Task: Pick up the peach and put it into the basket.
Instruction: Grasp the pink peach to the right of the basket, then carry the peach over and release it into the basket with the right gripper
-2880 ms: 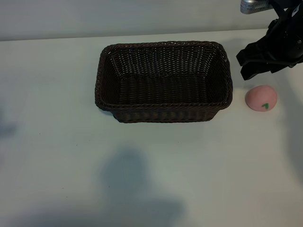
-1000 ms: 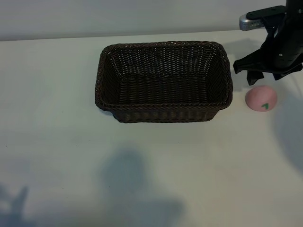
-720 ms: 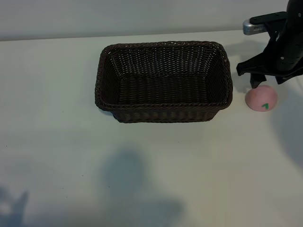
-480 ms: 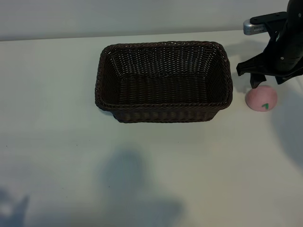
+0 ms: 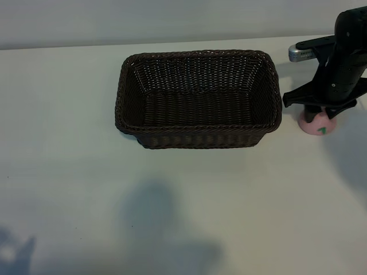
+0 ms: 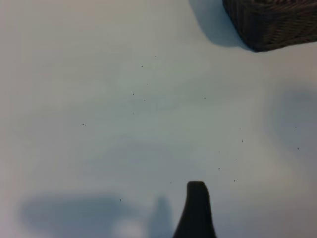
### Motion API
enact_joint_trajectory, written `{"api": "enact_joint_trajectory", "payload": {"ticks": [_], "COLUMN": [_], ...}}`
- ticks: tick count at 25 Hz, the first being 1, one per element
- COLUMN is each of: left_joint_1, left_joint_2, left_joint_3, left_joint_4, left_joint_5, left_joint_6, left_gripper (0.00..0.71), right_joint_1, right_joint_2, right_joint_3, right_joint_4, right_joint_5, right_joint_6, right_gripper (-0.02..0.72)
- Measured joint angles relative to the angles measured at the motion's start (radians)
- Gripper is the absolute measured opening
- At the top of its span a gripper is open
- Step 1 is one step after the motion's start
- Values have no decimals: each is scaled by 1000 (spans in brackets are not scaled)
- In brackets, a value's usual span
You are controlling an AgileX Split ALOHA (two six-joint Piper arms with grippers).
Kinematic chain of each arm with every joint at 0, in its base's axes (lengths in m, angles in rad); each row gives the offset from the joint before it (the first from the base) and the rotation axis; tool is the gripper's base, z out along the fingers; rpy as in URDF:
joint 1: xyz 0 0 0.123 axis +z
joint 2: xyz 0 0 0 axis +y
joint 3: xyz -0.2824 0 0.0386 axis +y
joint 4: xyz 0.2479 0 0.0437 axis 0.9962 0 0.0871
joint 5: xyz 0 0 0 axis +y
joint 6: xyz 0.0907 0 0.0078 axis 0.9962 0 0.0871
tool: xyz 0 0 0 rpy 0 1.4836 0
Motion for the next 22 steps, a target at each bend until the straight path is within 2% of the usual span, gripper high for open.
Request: {"api": "enact_joint_trajectory", "payload": {"ticks": [3, 5, 10, 12, 22], "left_joint_1": [0, 0, 0, 0, 0], "left_joint_2": [0, 0, 0, 0, 0], "left_joint_3": [0, 0, 0, 0, 0], "left_joint_4": [0, 0, 0, 0, 0], "left_joint_5": [-1, -1, -3, -3, -3], "left_joint_6": [0, 0, 0, 0, 0], "left_gripper": [592, 592, 591, 591, 591], "right_joint_1": [0, 0, 0, 0, 0], "right_joint_2": [0, 0, -16, -43, -140], "right_joint_3": [0, 0, -3, -25, -312], "right_joint_4": [-2, -5, -24, -26, -25], "right_joint_5": [4, 14, 38, 70, 320], "right_joint_6": [1, 3, 3, 4, 4], "right_gripper": [126, 62, 49, 49, 49]}}
